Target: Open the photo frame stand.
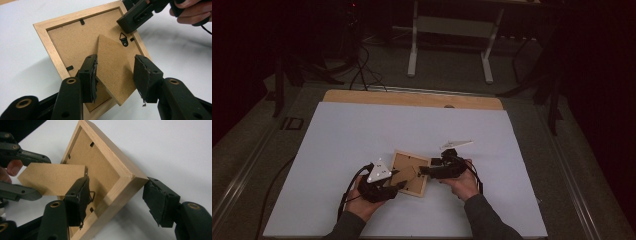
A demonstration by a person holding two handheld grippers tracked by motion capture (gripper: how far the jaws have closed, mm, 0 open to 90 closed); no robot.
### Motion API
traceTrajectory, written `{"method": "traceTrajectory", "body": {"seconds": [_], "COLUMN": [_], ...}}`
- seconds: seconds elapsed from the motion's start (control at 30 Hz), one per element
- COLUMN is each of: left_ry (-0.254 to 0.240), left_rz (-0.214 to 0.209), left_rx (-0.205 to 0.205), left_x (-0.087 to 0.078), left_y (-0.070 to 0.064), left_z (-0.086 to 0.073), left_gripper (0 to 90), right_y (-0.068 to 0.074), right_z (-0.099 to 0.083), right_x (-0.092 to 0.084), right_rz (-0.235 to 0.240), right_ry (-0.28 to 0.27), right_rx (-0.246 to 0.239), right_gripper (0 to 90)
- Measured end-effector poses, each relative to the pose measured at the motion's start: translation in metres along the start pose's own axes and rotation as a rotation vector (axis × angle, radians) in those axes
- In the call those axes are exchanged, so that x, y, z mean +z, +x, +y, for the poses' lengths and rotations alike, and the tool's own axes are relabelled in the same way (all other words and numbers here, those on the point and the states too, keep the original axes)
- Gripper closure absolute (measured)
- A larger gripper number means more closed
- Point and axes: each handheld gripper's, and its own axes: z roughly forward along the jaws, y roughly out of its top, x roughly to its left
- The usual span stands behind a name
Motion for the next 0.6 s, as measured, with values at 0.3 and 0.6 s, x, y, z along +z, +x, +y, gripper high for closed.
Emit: {"method": "traceTrajectory", "body": {"seconds": [0.3, 0.6], "left_ry": [-0.019, -0.016], "left_rz": [-0.016, -0.049], "left_rx": [0.008, -0.001], "left_x": [-0.002, -0.002], "left_y": [0.001, 0.003], "left_z": [-0.002, -0.001], "left_gripper": [56.0, 68.0], "right_y": [-0.006, 0.004], "right_z": [-0.001, 0.000], "right_x": [0.001, -0.011], "right_rz": [0.056, 0.091], "right_ry": [-0.020, -0.077], "right_rx": [0.060, 0.012], "right_gripper": [46.2, 55.7]}}
